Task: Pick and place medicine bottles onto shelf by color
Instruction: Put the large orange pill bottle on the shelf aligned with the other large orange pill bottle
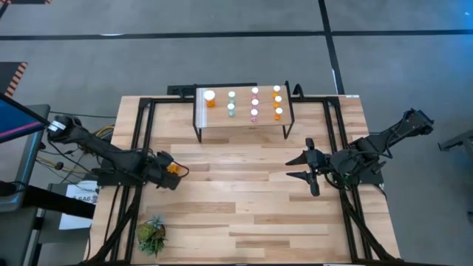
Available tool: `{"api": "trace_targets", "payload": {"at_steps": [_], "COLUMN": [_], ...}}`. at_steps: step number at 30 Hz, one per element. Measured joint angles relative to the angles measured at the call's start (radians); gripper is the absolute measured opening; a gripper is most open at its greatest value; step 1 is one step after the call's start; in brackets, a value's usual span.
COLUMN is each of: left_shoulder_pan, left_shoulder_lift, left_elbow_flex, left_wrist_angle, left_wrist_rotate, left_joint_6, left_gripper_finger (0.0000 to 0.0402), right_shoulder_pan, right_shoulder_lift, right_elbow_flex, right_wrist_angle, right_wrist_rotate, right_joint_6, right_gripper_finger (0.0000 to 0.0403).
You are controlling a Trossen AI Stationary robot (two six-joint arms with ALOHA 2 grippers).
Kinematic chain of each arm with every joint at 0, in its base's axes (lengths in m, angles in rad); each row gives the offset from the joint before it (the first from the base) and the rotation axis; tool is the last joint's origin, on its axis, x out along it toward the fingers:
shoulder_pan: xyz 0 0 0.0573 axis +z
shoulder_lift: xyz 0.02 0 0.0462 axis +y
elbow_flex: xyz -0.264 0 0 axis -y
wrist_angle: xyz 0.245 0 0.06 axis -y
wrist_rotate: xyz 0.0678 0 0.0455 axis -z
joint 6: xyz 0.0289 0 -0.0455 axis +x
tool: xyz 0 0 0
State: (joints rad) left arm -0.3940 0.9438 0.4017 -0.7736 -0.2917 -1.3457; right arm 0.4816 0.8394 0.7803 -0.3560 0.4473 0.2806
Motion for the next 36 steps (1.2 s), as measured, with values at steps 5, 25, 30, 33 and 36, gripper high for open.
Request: {"api": "trace_targets", "payload": {"at_steps": [5, 25, 30, 33, 36], "left_shoulder_pan": [0.036, 0.09, 0.071, 0.052, 0.04], "left_shoulder_lift": [0.017, 0.136, 0.136, 0.136, 0.136], "left_elbow_flex": [-0.02, 0.056, 0.111, 0.122, 0.124], "left_wrist_angle": [0.057, 0.159, 0.356, 0.548, 0.763], "left_wrist_rotate": [0.0, 0.041, 0.004, -0.02, -0.035], "left_joint_6": [0.045, 0.329, 0.546, 0.697, 0.846], "left_gripper_finger": [0.0297, 0.0155, 0.017, 0.0175, 0.0173], "right_shoulder_pan": [0.0, 0.0, 0.0, 0.0, 0.0], "right_shoulder_lift": [0.0, 0.0, 0.0, 0.0, 0.0], "right_elbow_flex": [0.0, 0.0, 0.0, 0.0, 0.0], "right_wrist_angle": [0.001, 0.003, 0.013, 0.056, 0.109], "right_wrist_rotate": [0.0, 0.0, 0.0, 0.0, 0.0], "right_joint_6": [0.0, 0.006, 0.007, 0.002, -0.027], "right_gripper_finger": [0.0177, 0.0177, 0.0177, 0.0177, 0.0177]}}
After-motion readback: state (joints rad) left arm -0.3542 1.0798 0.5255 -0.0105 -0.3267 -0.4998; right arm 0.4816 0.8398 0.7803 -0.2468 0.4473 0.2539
